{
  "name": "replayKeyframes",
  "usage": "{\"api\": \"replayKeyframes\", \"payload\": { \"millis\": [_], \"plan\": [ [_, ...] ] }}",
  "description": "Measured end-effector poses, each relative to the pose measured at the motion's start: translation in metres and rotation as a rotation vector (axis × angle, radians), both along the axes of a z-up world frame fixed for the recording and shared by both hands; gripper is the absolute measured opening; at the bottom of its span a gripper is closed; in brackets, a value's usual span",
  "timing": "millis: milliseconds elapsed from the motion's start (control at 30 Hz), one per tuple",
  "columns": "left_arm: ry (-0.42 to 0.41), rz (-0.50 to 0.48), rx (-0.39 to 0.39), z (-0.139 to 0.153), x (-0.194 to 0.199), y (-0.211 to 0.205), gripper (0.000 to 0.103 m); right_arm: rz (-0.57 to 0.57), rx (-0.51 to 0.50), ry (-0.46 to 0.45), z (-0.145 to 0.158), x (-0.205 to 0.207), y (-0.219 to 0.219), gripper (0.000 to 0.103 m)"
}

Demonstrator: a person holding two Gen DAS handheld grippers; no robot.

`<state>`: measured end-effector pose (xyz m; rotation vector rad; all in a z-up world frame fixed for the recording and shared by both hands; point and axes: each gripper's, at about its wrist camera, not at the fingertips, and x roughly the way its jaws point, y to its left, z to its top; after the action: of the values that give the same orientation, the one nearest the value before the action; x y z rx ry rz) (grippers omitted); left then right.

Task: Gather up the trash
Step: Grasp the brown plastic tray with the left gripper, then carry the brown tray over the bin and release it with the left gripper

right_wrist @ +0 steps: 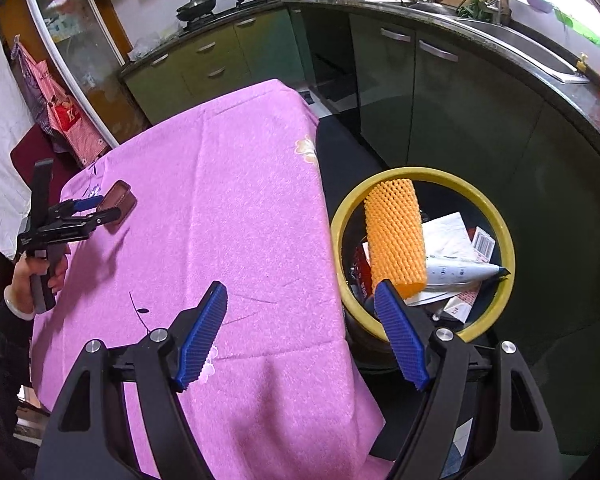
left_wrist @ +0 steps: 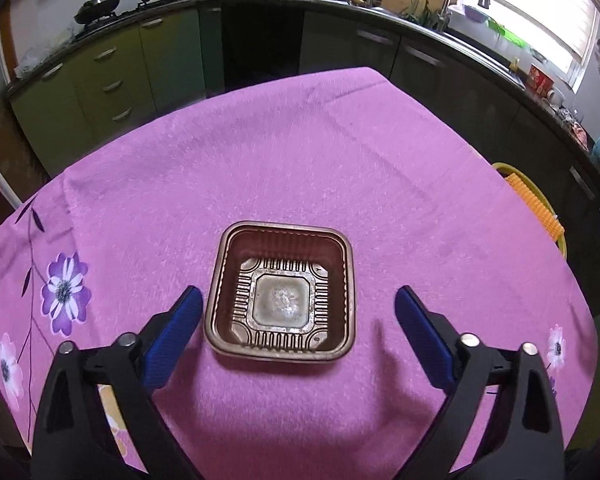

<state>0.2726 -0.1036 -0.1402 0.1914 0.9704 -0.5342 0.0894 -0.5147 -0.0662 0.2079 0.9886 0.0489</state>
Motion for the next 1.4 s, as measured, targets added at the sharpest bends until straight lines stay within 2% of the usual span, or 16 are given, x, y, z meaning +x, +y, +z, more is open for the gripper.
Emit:
{"api": "replayKeyframes", "payload": {
  "millis": [267,633,933,1167,1400],
  "plan": [
    [0.032,-0.019,0.007,-0.007,0.01,-0.007,0.067,0.01,0.004,0.021,-0.007,0.008,0.005,0.076],
    [0.036,-0.01,0.009,-0.006,0.013,-0.01,0.066,0.015,0.013,0.032,-0.008,0.009,0.008,0.076],
    [-0.009,-0.028,0.004,0.014,-0.002,-0.011,0.066,0.016,0.011,0.032,-0.007,0.009,0.007,0.076],
    [-0.029,-0.079,0.001,0.035,-0.027,-0.025,0.066,0.01,0.01,0.027,-0.005,0.003,0.005,0.076],
    [-0.027,-0.182,-0.024,0.061,-0.057,-0.069,0.066,-0.093,-0.002,0.015,0.0,-0.023,-0.034,0.076]
  ]
}}
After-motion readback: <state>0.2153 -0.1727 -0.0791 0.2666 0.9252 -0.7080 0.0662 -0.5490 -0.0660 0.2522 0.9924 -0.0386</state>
